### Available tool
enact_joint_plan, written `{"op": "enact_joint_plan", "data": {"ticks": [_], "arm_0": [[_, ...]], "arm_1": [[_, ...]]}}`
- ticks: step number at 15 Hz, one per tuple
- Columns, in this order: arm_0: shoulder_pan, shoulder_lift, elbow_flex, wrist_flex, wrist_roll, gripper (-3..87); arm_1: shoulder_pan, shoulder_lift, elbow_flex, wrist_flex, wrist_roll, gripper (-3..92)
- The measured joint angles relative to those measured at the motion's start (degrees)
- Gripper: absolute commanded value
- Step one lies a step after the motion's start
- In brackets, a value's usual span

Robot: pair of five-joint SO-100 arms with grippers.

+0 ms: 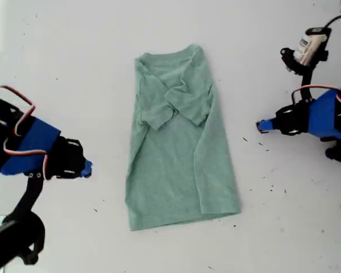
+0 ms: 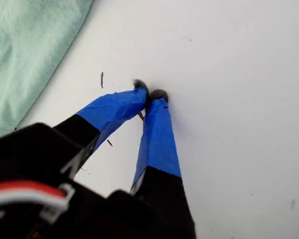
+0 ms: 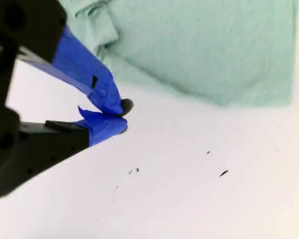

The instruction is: Fold t shirt

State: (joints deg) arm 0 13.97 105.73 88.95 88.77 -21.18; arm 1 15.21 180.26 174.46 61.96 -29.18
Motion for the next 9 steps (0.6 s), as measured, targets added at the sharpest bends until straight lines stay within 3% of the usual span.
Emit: {"op": "enact_joint_plan", "data": {"ticks": [1,2,9], "arm_0": [[0.4,-4.7,-6.5,0.9,1.0,19.3],[0.7,-7.8,-10.4,1.3,1.8,24.4],[0.9,-14.0,-14.5,1.7,2.6,26.1]], "arm_1": [[0.0,0.4,0.0,0.0,0.0,2.5],[0.0,1.3,0.1,0.0,-0.1,2.5],[0.1,11.8,1.0,6.3,-0.2,2.5]]}}
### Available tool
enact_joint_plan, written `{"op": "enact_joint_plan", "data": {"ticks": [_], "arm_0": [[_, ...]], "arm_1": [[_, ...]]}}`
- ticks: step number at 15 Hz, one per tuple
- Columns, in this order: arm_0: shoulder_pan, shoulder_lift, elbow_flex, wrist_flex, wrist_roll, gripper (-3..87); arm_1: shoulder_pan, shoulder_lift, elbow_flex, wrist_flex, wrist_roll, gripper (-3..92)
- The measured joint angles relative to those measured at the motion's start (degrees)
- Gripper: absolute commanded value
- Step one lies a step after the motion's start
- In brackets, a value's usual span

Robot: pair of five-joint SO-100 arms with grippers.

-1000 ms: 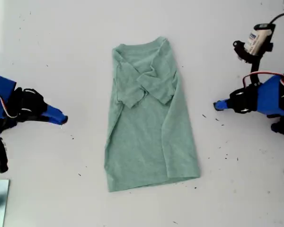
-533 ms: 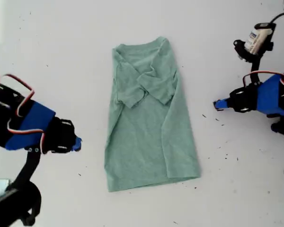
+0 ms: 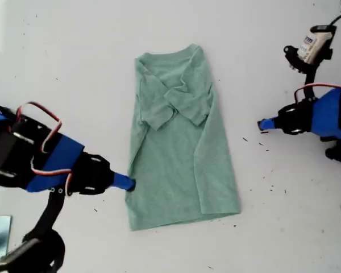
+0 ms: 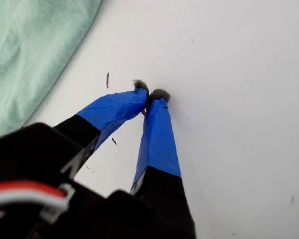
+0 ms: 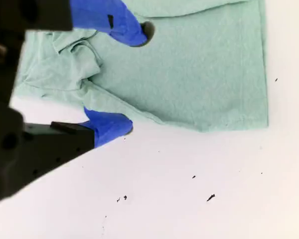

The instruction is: Fold t shirt

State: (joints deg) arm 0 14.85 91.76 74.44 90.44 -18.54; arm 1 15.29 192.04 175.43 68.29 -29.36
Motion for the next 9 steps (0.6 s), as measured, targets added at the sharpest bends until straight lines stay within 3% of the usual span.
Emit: {"op": "enact_joint_plan", "data": {"ticks": [4,5,6,9], "arm_0": [[0.0,-13.4,0.2,-3.1,0.0,26.8],[0.4,-17.6,0.2,-5.4,0.0,21.8],[1.3,-21.7,0.2,-9.5,0.0,2.5],[3.5,-28.2,-1.3,-17.2,-2.7,-0.2]], "arm_1": [[0.0,0.0,0.0,0.0,0.0,2.5],[0.0,0.0,0.0,0.0,0.0,2.5],[0.0,0.0,0.0,0.0,0.0,2.5],[0.0,0.2,0.0,0.0,-0.1,2.5]]}}
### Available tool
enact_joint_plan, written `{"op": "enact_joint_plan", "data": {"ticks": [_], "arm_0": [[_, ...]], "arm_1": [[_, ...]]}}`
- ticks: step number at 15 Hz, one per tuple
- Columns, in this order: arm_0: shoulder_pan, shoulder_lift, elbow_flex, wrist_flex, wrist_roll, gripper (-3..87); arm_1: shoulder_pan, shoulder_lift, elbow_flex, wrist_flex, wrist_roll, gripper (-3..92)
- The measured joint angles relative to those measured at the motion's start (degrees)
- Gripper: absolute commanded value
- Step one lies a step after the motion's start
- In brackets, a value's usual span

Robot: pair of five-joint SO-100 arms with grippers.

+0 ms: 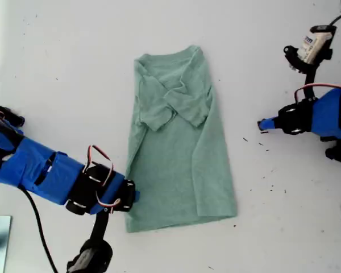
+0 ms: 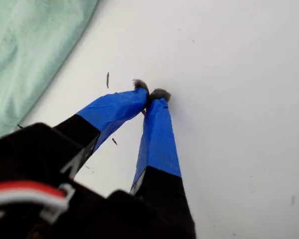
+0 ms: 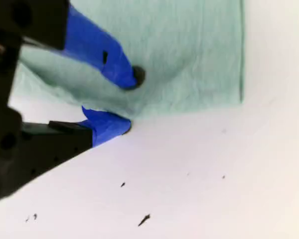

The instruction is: Fold t shirt

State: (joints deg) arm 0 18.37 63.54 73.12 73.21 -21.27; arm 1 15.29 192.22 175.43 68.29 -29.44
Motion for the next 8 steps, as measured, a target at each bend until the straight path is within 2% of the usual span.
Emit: {"op": "enact_joint_plan", "data": {"ticks": [2,5,6,8], "arm_0": [[0.0,2.3,0.4,0.2,-1.5,-0.2],[0.2,10.7,-4.0,13.5,-2.2,-0.2],[0.0,13.4,-4.3,15.7,-1.9,-0.2],[-0.8,13.6,-6.6,16.3,0.7,-0.2]], "arm_1": [[0.0,0.2,0.0,0.0,-0.1,2.5],[0.0,0.5,0.0,0.0,-0.1,2.5],[0.0,0.8,0.0,0.0,-0.1,2.5],[0.0,1.2,0.0,0.4,-0.1,2.5]]}}
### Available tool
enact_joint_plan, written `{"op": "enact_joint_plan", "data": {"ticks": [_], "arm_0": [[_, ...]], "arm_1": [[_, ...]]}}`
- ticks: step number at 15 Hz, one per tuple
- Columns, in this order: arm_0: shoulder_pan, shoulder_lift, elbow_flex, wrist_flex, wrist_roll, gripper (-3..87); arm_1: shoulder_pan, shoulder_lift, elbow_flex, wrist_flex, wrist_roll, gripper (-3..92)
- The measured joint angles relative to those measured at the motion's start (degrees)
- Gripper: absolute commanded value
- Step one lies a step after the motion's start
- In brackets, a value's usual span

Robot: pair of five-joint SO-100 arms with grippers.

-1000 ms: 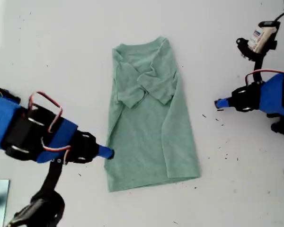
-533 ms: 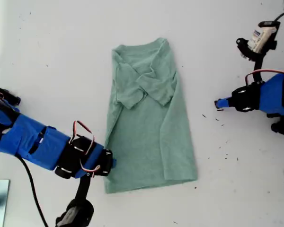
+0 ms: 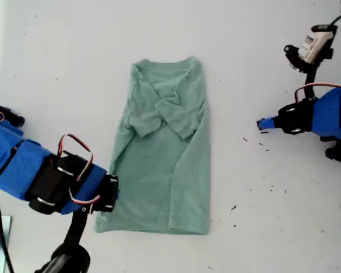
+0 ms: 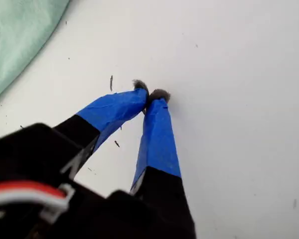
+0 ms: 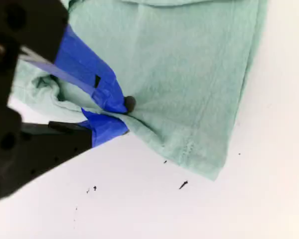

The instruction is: Fold t shirt

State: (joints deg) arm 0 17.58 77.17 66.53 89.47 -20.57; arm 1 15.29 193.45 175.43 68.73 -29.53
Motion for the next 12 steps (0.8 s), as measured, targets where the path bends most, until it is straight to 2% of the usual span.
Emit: {"op": "enact_joint_plan", "data": {"ticks": [2,4,5,6,7,9,11,12], "arm_0": [[-2.1,-5.0,-9.2,-2.2,4.3,-0.2],[-4.7,-9.5,-12.4,-11.1,10.7,-0.2],[-5.8,-11.6,-12.7,-17.8,14.5,4.8],[-6.8,-14.8,-13.4,-24.4,17.7,18.6],[-7.6,-19.1,-14.0,-28.7,20.1,21.4],[-8.4,-24.8,-14.1,-32.0,23.3,23.5],[-8.5,-24.3,-14.1,-31.5,25.9,24.2],[-8.5,-21.1,-13.4,-29.4,27.3,23.9]], "arm_1": [[0.0,0.3,0.0,0.6,0.0,2.5],[0.0,0.3,0.0,0.6,0.0,2.5],[0.0,0.3,0.0,0.6,0.0,2.5],[0.0,0.3,0.0,0.6,0.0,2.5],[0.0,0.3,0.0,0.6,0.0,2.5],[0.0,0.3,0.0,0.6,0.0,2.5],[0.0,0.3,0.0,0.6,0.0,2.5],[0.0,0.3,0.0,0.6,0.0,2.5]]}}
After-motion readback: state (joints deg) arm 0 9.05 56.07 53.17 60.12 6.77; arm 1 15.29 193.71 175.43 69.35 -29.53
